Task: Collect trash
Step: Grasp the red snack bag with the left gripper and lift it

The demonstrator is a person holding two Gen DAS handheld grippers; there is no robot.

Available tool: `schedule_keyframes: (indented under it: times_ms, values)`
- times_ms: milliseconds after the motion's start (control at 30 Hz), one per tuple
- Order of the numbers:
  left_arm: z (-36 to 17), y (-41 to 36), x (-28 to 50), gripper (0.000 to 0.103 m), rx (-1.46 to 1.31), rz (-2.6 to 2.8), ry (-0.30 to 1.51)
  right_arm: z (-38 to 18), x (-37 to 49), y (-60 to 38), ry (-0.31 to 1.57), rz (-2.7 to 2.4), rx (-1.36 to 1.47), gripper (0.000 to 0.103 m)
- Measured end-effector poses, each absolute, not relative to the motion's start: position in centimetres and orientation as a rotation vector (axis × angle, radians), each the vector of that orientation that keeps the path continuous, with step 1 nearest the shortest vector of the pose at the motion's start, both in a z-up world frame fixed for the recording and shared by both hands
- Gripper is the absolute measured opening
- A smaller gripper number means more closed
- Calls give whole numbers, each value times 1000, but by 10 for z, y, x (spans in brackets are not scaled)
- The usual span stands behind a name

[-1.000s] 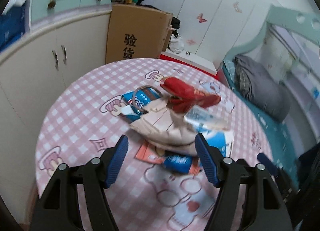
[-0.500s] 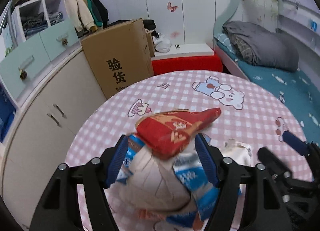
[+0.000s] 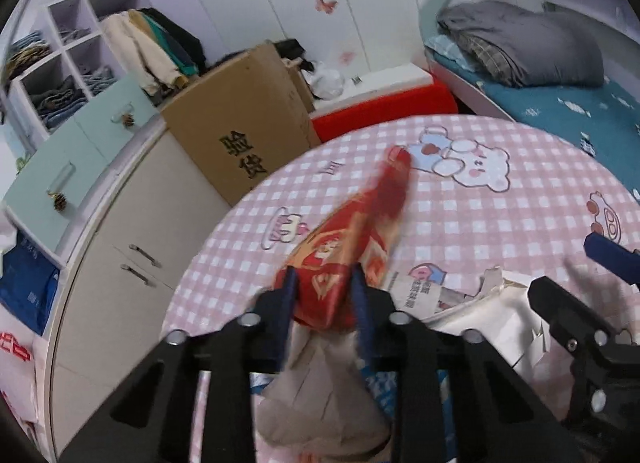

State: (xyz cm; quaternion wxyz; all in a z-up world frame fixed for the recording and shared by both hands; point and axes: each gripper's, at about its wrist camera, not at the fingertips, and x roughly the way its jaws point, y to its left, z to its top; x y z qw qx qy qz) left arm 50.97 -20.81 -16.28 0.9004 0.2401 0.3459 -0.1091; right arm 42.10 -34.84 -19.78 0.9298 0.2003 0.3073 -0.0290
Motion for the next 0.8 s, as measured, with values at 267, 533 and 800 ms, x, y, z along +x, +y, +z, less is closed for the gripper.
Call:
schedule_keyframes:
  times_ms: [267, 533, 800]
  values:
    - [-126, -160, 472, 23, 303, -168, 622, -190, 407, -332, 651, -10, 356, 78]
    - [-123, -116, 424, 23, 185, -129, 634, -192, 387, -285, 745, 94, 62, 78]
    - [-146, -86, 406, 23, 60, -114, 719, -210, 398, -240, 756, 15, -356, 80]
